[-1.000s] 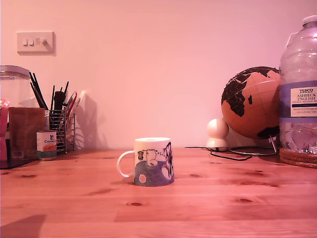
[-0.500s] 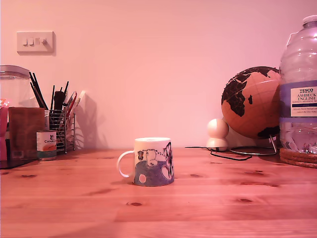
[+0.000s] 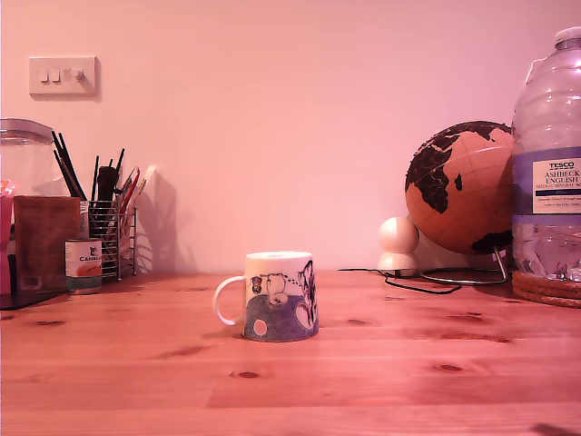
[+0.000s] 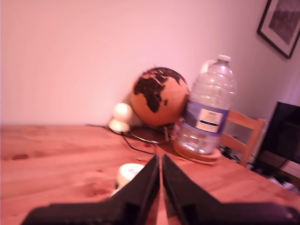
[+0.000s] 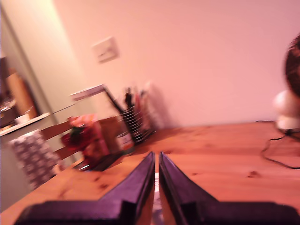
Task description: Lift the coffee cup and remove the coffee capsule that is hidden under it
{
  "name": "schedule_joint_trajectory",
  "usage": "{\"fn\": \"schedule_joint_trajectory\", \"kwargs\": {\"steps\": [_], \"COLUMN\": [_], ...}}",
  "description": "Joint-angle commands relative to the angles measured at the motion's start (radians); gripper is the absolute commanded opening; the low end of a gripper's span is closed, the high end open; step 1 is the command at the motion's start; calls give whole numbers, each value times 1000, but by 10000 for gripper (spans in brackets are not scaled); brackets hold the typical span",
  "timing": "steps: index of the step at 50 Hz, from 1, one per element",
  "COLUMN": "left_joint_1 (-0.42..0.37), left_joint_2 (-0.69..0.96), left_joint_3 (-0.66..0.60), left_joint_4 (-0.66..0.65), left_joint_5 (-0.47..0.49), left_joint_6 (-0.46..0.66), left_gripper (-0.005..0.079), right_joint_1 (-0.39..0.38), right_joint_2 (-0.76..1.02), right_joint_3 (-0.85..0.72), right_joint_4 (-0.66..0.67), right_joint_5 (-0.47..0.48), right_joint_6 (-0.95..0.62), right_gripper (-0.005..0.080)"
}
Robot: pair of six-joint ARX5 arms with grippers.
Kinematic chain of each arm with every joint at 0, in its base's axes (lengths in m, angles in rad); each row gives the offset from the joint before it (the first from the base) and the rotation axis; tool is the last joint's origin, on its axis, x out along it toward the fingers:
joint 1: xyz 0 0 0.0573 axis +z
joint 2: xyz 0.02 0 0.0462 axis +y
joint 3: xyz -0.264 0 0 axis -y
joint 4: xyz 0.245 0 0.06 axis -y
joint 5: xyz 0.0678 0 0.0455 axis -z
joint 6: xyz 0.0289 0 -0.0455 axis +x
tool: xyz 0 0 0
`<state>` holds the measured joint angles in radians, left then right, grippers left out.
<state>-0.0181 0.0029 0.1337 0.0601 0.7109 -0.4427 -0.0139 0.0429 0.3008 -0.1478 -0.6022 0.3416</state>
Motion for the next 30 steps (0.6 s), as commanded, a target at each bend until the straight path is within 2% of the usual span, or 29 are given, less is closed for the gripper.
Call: {"fn": "schedule_joint_trajectory", "kwargs": {"steps": [1, 11, 17, 30], "left_joint_1": [-4, -5, -11, -18], "left_joint_2": [32, 162, 282, 661], "left_joint_3": [43, 135, 205, 427], "left_joint_4": [-21, -53, -97, -253], "left_joint_5": [21, 152, 190, 248], "left_joint_6": [-2, 63, 164, 414], "left_gripper": [-21, -21, -21, -12], "right_joint_1": [-5, 1, 1, 1], "right_joint_2": [39, 164, 251, 405], "right_joint_3": [24, 82, 117, 207], "right_joint_4": [-21, -37, -38, -37], "right_joint_5": [-34, -174, -234, -254], "right_joint_6": [-3, -35, -55, -190], "right_gripper": [-12, -12, -12, -12]}}
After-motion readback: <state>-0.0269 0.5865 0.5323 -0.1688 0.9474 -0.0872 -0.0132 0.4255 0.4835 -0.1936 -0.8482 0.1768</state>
